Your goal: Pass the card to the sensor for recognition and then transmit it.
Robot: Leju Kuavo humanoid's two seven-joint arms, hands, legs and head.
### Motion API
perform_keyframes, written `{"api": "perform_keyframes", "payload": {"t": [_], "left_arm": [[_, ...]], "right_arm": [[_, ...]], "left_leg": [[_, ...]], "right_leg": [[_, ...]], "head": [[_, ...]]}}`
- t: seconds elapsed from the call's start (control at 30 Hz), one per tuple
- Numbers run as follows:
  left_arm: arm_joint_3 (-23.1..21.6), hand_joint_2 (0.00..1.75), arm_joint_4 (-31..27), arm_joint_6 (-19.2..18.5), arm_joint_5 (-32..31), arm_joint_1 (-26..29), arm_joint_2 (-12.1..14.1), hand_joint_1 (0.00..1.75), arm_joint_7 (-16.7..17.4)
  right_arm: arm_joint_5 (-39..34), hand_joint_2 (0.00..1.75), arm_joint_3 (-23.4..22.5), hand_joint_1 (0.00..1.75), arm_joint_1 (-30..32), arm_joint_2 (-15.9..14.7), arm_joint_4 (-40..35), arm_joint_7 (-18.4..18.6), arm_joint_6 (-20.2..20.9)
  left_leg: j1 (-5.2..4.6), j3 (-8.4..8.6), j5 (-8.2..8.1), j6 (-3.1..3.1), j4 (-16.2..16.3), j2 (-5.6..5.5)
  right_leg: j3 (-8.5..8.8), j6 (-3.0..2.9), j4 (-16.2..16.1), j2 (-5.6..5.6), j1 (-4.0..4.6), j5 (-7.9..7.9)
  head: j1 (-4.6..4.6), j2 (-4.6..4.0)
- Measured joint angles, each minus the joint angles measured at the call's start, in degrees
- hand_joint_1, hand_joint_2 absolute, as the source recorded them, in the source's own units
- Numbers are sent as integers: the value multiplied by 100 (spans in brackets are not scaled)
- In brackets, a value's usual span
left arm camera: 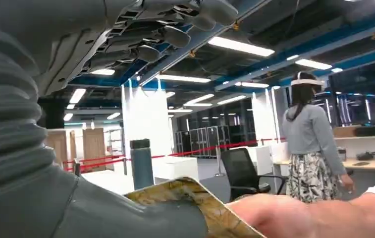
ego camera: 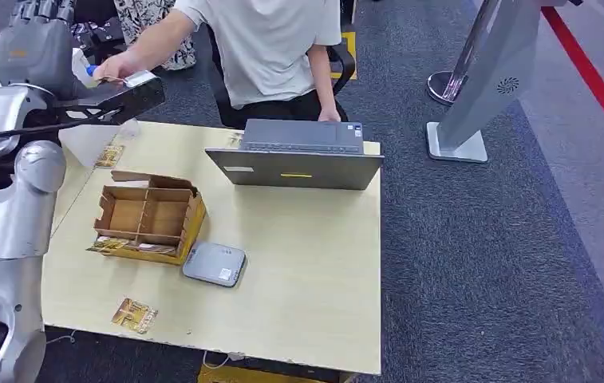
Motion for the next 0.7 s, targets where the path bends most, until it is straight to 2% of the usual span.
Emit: {"api": "perform_keyframes", "payload": {"t": [0.13, 0.17, 0.4, 0.7], "left_arm": [[-57, 175, 98, 37, 83, 5, -28, 0, 0], [-59, 175, 140, 70, 109, 16, -39, 175, 0], [-59, 175, 446, 330, 262, 177, -131, 175, -151], [-61, 175, 560, 398, 363, 209, -243, 175, -216]], "right_arm": [[28, 175, 0, 0, 21, -2, 2, 85, 22], [28, 175, 0, 0, 25, -2, 2, 127, 35], [122, 175, 0, 0, 73, -2, 7, 299, 85], [168, 175, 0, 0, 90, -2, 7, 308, 136]], "left_leg": [[0, 0, 0, 0, -1, 0], [0, 0, 0, 0, -1, 0], [0, 0, 1, 0, 0, 0], [0, -3, 0, 0, 0, 0]], "right_leg": [[1, 0, 0, -1, 0, 0], [1, 0, 0, -1, 0, 0], [1, 0, 0, 0, 0, 1], [0, 0, 0, -1, -1, 0]], "head": [[2, 0], [2, 0], [0, 0], [2, 0]]}}
